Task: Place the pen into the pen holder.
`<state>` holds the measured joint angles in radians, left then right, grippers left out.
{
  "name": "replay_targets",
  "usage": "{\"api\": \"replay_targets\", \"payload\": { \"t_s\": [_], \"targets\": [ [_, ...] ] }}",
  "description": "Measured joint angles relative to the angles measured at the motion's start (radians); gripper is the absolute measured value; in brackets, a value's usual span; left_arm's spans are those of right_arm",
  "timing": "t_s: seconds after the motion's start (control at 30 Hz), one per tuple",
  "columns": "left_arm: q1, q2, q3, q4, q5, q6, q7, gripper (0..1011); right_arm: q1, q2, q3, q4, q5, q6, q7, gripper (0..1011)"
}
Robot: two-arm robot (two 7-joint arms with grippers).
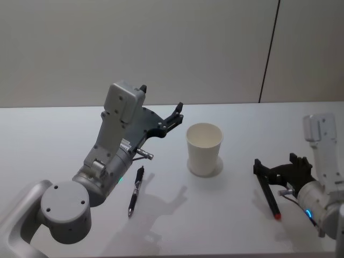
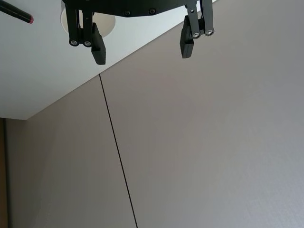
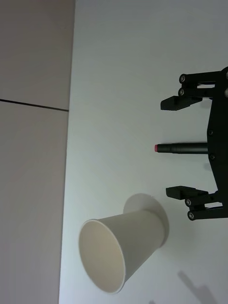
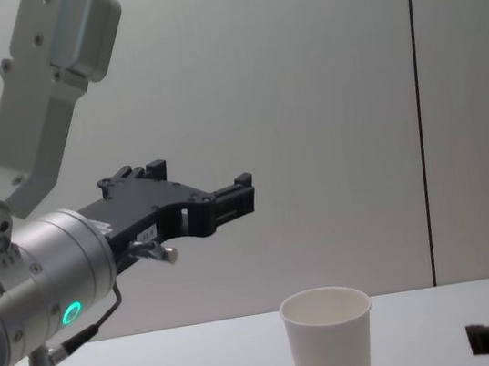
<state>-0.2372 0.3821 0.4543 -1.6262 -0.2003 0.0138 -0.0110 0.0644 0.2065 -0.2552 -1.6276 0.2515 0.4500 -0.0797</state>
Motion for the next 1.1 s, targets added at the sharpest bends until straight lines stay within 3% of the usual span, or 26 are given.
{"api": "replay_targets", "payload": {
  "t_s": [0.57, 1.1],
  "targets": [
    [0.000, 0.000, 0.000, 0.000, 0.000, 0.000, 0.000, 1003, 0.048, -0.049, -0.015, 0.082, -0.021, 0.093, -0.024, 1002],
    [0.000, 0.000, 0.000, 0.000, 0.000, 0.000, 0.000, 1003, 0.076, -0.074, -0.012, 0.144, -0.031, 0.126, -0.036, 1002]
  ]
}}
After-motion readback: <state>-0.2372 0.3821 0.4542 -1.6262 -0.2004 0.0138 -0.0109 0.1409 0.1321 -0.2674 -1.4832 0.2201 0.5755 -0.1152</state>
